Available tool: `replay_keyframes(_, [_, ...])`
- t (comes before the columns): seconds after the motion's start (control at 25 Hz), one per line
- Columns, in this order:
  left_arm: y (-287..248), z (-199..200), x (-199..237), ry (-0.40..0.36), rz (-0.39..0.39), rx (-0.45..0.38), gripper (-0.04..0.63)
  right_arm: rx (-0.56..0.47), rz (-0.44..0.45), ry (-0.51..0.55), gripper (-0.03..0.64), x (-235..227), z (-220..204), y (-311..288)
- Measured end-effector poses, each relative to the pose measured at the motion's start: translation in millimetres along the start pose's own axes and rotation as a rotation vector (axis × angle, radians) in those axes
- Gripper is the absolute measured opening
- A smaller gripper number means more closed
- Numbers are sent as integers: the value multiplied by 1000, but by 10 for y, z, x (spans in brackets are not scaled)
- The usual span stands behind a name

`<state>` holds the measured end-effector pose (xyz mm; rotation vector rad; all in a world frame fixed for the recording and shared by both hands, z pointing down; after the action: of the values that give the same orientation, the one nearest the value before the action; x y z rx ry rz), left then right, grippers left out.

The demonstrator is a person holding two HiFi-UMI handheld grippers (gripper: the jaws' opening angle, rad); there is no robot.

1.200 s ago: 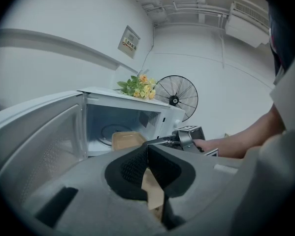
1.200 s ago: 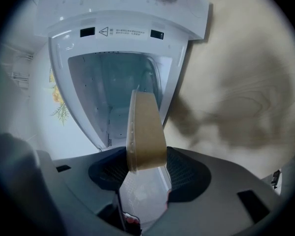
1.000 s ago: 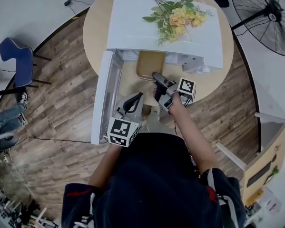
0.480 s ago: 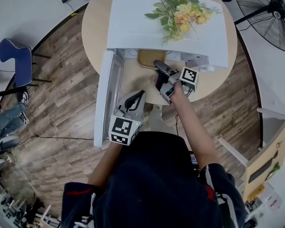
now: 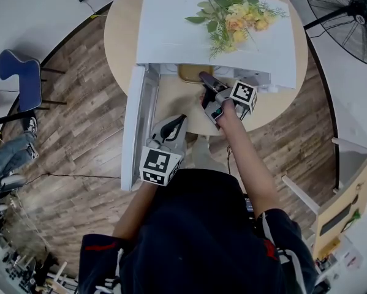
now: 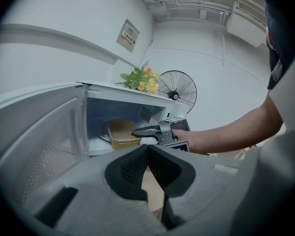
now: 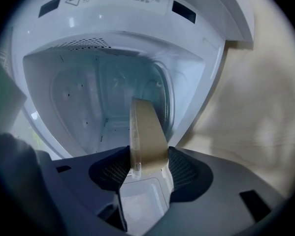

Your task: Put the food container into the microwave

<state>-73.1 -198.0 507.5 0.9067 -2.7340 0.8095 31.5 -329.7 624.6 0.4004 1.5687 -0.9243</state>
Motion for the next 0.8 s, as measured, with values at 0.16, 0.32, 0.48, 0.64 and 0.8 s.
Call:
replay_keyframes(0.16, [-21,3,1,1,-2,4,15,-9,-4,5,239,-14,32,-4])
replay_keyframes(0.32, [-51,15,18,3,3,5,15,1,13,-2,269,-1,41,2])
replay_keyframes(0.48, [-83,43,25,1,6,3,15,23,19,7,278,-21,7,48])
replay_keyframes(0.64, [-108,97,29,-1,5,-9,15,56,-1,78,279,-22,-85,165])
replay_keyframes(0.8, [-109,119,10,-5,5,-14,15,82,-26,196,278,29,-219,287])
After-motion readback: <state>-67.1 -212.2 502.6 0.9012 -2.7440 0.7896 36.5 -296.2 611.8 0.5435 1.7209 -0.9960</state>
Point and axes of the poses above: the fingertips, and each gripper's own axes: y backward along the fingers, x to its left, z out of its top, the point moved 3 cm from there along y, backward along the fingers, and after that the axes turned 3 degrees about y, right-handed, at the moved point
